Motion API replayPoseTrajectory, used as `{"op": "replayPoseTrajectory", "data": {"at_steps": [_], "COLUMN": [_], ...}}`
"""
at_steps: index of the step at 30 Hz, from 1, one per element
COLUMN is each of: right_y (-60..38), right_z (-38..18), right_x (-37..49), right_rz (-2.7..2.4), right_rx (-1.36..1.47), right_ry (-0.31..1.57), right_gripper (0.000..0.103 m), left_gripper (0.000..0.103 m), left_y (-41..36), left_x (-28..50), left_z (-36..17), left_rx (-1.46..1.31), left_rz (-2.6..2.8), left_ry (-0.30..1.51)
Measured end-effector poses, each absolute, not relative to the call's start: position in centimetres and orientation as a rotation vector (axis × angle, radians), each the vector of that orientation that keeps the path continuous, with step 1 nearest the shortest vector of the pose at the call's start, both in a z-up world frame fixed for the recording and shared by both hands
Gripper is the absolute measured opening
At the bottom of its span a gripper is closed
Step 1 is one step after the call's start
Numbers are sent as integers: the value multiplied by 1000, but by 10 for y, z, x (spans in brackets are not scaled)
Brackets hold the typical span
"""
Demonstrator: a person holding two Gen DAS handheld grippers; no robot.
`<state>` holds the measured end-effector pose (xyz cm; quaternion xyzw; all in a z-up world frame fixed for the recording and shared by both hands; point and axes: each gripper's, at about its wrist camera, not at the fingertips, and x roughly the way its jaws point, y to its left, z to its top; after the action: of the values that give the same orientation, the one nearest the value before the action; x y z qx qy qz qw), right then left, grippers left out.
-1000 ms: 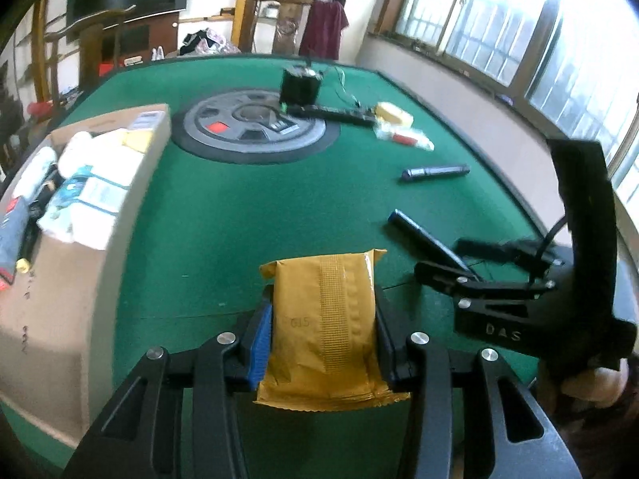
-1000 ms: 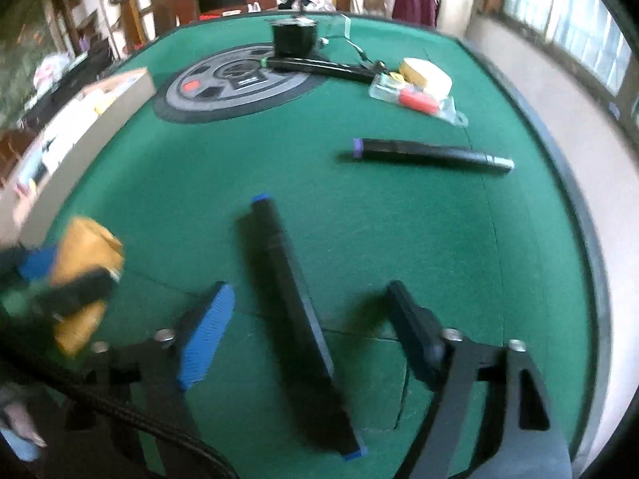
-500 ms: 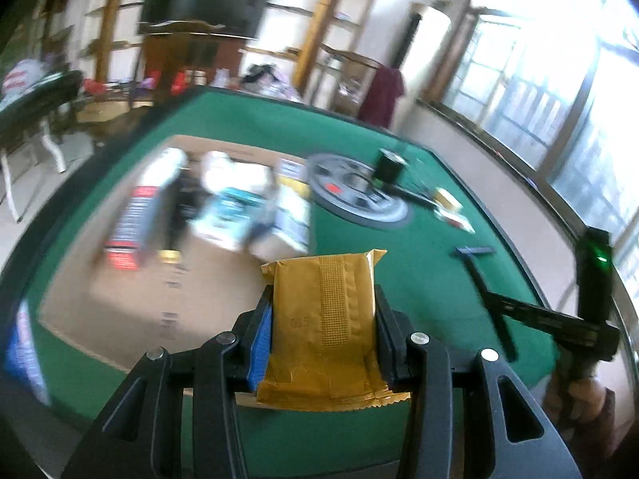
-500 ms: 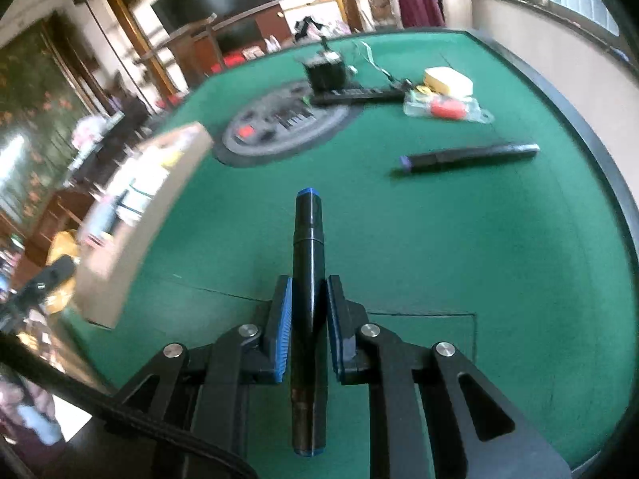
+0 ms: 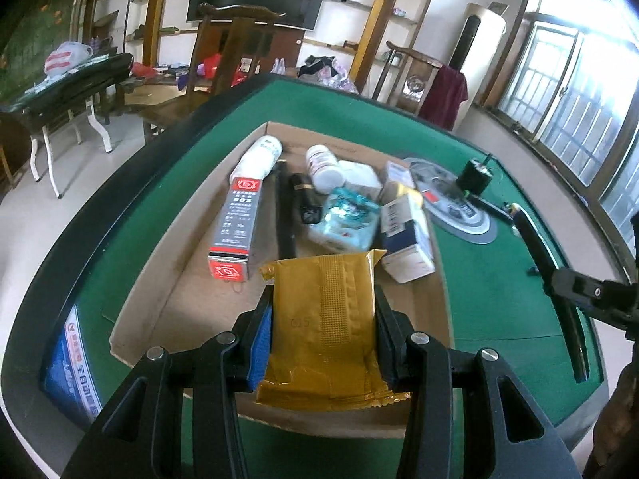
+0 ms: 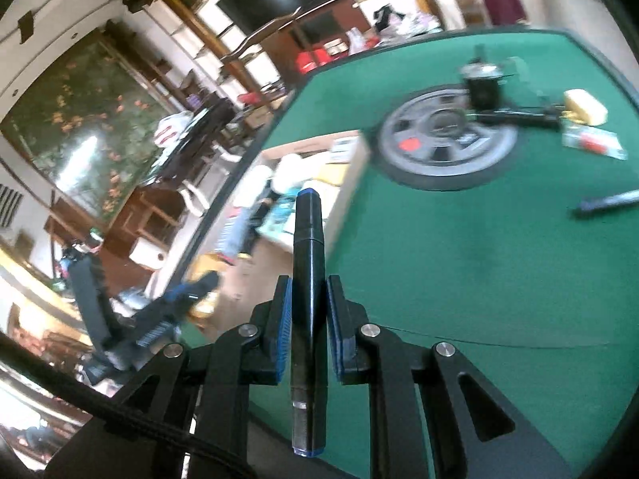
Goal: Organize objects
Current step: 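Carry the envelope and marker over the cardboard box with both grippers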
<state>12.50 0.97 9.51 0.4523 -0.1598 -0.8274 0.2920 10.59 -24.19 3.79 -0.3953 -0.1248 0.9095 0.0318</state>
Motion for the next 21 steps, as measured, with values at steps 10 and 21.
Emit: {"op": "replayPoseTrajectory", "data": {"at_steps": [10, 21], "right_y": [-85, -123], "right_z": [52, 26], "right_x": [92, 77], "right_rz": [-2074, -2109], "right_rx": [1337, 1407], "right_ry": [-395, -286], "right_gripper": [14, 14], "left_gripper": [38, 39], "left_y": [-256, -263], "left_x": [86, 88], "left_z": [8, 10], "left_rx": [-1338, -1289], "left_rz": [2764, 2802], "left_ry": [-377, -375]}}
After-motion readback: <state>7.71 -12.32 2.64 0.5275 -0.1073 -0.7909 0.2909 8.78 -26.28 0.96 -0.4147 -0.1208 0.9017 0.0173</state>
